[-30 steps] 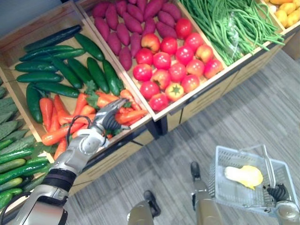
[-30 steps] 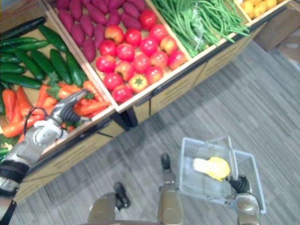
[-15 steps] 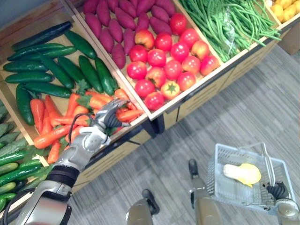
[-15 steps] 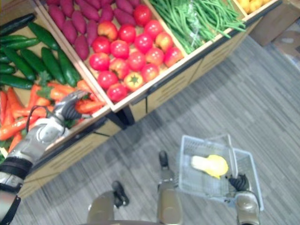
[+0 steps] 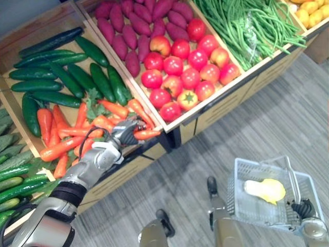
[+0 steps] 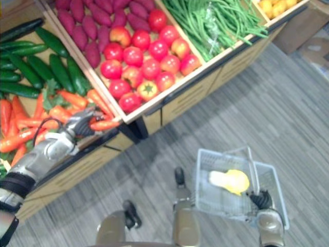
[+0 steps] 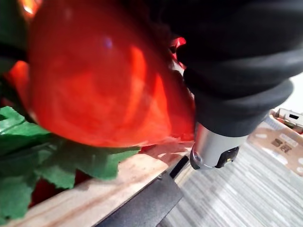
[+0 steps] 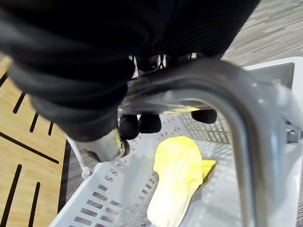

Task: Pick vegetable in the basket

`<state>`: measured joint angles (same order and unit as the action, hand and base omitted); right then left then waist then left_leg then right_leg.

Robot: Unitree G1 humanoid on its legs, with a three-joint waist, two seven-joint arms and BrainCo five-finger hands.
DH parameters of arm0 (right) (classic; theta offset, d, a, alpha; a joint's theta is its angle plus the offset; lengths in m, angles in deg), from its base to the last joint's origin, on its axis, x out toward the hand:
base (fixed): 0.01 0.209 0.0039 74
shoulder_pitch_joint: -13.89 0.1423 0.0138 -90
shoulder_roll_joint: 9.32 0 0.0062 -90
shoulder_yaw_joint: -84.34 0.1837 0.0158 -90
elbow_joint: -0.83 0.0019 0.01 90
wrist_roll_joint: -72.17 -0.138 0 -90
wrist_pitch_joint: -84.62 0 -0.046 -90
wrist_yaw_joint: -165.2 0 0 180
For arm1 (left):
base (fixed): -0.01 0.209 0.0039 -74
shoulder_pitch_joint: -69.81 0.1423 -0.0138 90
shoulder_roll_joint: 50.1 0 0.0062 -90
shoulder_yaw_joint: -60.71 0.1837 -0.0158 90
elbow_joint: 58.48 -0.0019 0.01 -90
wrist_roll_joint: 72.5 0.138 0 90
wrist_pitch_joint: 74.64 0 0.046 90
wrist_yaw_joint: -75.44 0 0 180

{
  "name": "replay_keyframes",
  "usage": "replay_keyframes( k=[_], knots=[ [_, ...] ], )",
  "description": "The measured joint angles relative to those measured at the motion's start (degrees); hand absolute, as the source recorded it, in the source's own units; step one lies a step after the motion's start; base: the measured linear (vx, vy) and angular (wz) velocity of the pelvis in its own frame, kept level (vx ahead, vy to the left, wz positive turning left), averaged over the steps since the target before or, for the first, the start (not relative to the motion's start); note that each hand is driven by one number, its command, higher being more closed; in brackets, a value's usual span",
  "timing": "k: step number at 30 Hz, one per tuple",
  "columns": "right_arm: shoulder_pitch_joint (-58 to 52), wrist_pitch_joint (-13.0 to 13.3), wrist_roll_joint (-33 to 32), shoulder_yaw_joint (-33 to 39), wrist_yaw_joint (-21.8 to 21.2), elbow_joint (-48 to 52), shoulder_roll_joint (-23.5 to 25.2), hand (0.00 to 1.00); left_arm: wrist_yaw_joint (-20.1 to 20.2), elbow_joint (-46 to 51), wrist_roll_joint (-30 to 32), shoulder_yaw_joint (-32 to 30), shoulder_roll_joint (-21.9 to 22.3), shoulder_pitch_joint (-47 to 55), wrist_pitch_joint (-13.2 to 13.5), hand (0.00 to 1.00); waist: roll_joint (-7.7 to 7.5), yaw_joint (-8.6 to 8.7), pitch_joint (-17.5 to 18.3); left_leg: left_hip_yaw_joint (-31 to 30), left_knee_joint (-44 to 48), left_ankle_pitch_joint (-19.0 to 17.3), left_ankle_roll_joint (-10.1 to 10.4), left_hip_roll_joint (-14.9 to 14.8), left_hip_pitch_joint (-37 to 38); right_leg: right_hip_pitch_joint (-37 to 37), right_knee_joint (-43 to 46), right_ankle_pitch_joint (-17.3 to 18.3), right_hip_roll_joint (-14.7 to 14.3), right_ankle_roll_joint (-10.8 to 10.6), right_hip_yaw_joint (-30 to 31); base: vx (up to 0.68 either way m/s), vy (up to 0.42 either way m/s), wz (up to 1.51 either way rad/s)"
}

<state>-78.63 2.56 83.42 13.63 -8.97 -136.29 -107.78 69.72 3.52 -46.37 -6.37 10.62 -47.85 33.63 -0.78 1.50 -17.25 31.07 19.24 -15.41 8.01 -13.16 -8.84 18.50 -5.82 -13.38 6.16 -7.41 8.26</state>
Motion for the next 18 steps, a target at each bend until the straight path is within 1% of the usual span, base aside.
replay_keyframes(
  k=[8, 11, 14, 16, 18],
  knots=[
    [-0.21, -0.02, 0.02, -0.18, -0.02, -0.44, 0.03, 1.00, 0.48, 3.02, 2.47, 0.35, -0.65, 0.59, -0.05, 1.00, 0.27, 0.05, 0.15, -0.41, -0.03, 0.04, -0.02, 0.07, 0.62, -0.92, -0.08, -0.07, 0.11, -0.08, -0.33, -0.04, -0.065, 0.02],
    [-0.98, -0.02, 0.02, -0.16, -0.01, -0.55, 0.10, 1.00, -0.31, 4.89, 4.51, -1.42, -0.65, 0.88, -0.12, 1.00, 0.61, 0.08, 0.36, -1.67, -0.14, 0.13, -0.18, 0.32, 1.40, -2.43, -0.12, -0.07, 0.45, -0.08, -1.41, -0.04, -0.053, 0.14],
    [-1.44, -0.06, 0.03, -0.09, -0.01, -1.03, 0.51, 1.00, -0.86, 5.33, 6.24, -3.36, -0.66, 0.91, -0.31, 1.00, 0.62, 0.01, 0.50, -2.26, -0.16, 0.39, -0.53, 0.66, 1.39, -2.88, -0.13, -0.07, 0.85, -0.09, -1.88, -0.07, -0.052, 0.15],
    [-1.61, -0.10, 0.03, -0.07, -0.02, -1.12, 1.12, 1.00, -0.92, 5.34, 6.73, -3.91, -0.66, 0.94, -1.18, 1.00, 0.95, 0.00, 0.77, -3.17, -0.17, 0.51, -0.73, 0.92, 1.32, -3.43, -0.13, -0.06, 1.21, -0.09, -2.48, -0.09, -0.061, 0.17],
    [-1.88, -0.11, 0.04, -0.07, -0.02, -1.21, 1.92, 1.00, -1.11, 5.76, 6.95, -4.79, -0.67, 0.97, -1.56, 1.00, 0.95, -0.06, 1.25, -3.61, -0.16, 0.66, -0.83, 1.00, 1.29, -3.72, -0.14, -0.06, 1.33, -0.09, -2.92, -0.08, -0.065, 0.15]
  ],
)
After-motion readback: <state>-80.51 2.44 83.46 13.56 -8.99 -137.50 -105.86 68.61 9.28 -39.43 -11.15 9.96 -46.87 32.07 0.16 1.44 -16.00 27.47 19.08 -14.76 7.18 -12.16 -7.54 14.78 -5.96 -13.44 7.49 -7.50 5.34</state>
